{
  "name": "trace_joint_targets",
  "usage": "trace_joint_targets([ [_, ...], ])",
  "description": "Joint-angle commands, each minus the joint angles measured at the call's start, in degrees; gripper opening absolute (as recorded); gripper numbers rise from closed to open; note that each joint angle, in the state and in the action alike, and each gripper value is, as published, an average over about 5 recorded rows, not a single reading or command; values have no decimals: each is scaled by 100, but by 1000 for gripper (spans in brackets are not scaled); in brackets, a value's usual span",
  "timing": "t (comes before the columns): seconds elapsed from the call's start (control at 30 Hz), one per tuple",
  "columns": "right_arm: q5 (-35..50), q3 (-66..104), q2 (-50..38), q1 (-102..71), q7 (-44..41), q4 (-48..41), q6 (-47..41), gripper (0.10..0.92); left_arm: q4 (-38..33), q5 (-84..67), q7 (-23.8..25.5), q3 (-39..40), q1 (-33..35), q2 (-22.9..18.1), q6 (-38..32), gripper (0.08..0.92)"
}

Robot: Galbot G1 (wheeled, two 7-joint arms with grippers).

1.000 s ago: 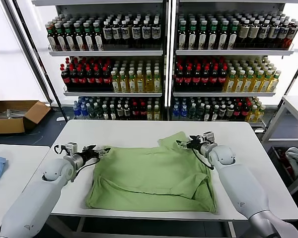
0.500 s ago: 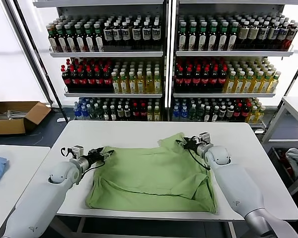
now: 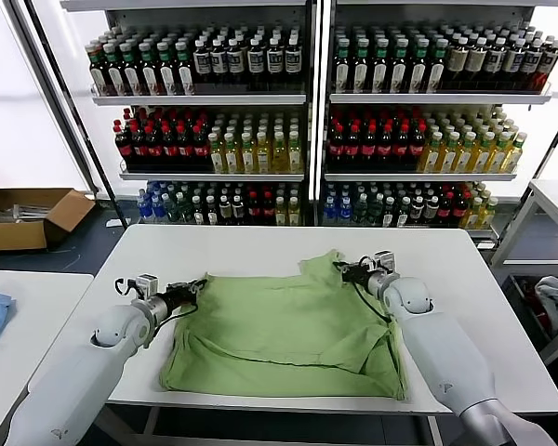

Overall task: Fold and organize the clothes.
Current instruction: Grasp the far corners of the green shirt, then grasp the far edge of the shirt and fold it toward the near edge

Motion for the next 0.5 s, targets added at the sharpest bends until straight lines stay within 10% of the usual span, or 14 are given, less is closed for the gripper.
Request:
trace_joint_targets([
  [0.03,733,563,-265,-923,340,1841,-67,105,-1160,-216,-274,-394,446,159,-207,91],
  [0.5,1038,1763,-899,-3185,772,4275,-126,105,-2744,-218,-568,-1622,2110,626,-115,86],
])
